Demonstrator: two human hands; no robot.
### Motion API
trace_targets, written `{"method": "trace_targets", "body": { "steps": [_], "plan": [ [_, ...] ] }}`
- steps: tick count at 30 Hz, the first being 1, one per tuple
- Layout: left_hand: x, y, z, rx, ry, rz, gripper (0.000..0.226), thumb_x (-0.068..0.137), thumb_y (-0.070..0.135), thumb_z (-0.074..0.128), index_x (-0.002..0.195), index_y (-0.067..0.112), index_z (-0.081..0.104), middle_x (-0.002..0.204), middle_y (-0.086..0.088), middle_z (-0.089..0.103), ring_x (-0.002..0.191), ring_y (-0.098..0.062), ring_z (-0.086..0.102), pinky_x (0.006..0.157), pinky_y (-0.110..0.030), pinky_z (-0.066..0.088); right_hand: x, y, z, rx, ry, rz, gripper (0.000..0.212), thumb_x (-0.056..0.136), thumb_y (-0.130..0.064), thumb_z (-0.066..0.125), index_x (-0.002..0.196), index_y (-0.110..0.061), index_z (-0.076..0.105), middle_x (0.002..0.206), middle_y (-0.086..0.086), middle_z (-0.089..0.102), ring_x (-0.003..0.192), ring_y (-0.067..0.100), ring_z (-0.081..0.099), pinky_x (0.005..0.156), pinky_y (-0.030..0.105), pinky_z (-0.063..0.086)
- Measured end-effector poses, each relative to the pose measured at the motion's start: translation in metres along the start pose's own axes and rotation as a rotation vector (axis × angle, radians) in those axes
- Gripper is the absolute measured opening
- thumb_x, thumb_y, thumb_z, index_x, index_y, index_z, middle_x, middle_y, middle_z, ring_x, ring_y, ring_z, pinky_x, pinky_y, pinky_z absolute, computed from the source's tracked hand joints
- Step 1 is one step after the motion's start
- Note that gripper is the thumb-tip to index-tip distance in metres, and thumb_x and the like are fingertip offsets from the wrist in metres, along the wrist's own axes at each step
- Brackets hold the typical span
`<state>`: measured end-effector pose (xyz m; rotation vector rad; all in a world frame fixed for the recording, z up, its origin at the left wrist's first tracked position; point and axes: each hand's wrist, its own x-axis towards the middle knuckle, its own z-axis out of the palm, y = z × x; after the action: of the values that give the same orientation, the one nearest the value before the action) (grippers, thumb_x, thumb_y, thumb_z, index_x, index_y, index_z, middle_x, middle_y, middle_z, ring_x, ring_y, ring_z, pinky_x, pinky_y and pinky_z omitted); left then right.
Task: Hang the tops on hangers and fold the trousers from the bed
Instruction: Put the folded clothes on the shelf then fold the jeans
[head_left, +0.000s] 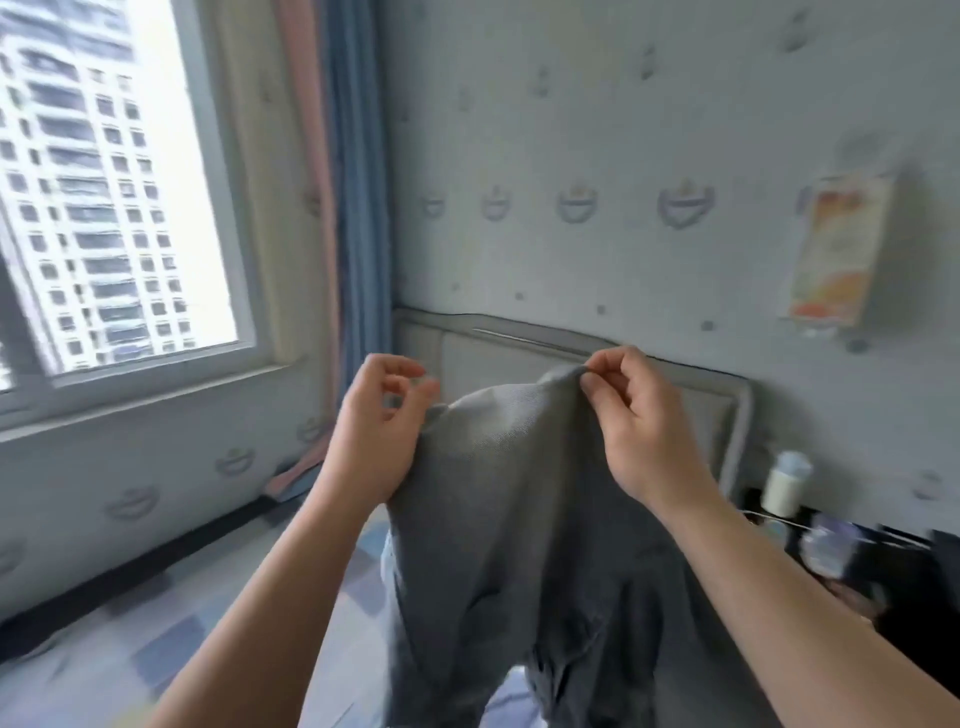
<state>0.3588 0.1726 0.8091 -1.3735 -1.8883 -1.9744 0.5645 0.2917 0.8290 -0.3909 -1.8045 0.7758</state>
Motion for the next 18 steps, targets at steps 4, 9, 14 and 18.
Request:
{"method": "trace_targets", "body": {
  "steps": [4, 9, 14, 18],
  "plan": [
    [-0.027, -0.039, -0.077, 0.084, -0.212, -0.270, 0.057, 0.069, 0.060, 0.081, 0.119, 0.040, 0.064, 0.109, 0.017, 0.070, 0.107, 0.005, 0.063, 0.102, -0.028, 0.047, 0.017, -0.017, 0.088, 0.173, -0.209, -0.026, 0.019, 0.099, -0.008, 0.057, 0.090, -0.024, 0.059, 0.074, -0.023, 0.064, 0.073, -0.005, 0.058, 0.073, 0.009, 0.042],
    [-0.054, -0.050, -0.137, 0.142, -0.233, -0.344, 0.106, 0.052, 0.063, 0.087, 0.146, 0.045, 0.043, 0.148, 0.013, 0.045, 0.117, -0.010, 0.060, 0.105, -0.037, 0.050, 0.025, -0.041, 0.174, 0.355, -0.516, -0.073, 0.019, 0.099, -0.005, 0.055, 0.089, -0.020, 0.060, 0.071, -0.019, 0.062, 0.069, -0.005, 0.054, 0.070, 0.010, 0.041],
    [-0.066, -0.068, -0.172, 0.228, -0.175, -0.429, 0.069, 0.059, 0.053, 0.089, 0.121, 0.037, 0.063, 0.119, 0.001, 0.069, 0.114, -0.022, 0.065, 0.098, -0.050, 0.054, 0.033, -0.026, 0.234, 0.398, -0.709, -0.051, 0.021, 0.100, -0.004, 0.056, 0.087, -0.021, 0.061, 0.069, -0.015, 0.065, 0.065, -0.004, 0.055, 0.062, 0.010, 0.041],
    [-0.091, -0.097, -0.182, 0.311, -0.119, -0.514, 0.040, 0.072, 0.056, 0.079, 0.101, 0.030, 0.073, 0.097, 0.007, 0.077, 0.090, -0.006, 0.069, 0.089, -0.041, 0.058, 0.029, 0.014, 0.283, 0.371, -0.830, -0.023, 0.020, 0.098, -0.004, 0.059, 0.085, -0.019, 0.062, 0.071, -0.007, 0.063, 0.064, 0.003, 0.052, 0.059, 0.016, 0.041]
  ]
}}
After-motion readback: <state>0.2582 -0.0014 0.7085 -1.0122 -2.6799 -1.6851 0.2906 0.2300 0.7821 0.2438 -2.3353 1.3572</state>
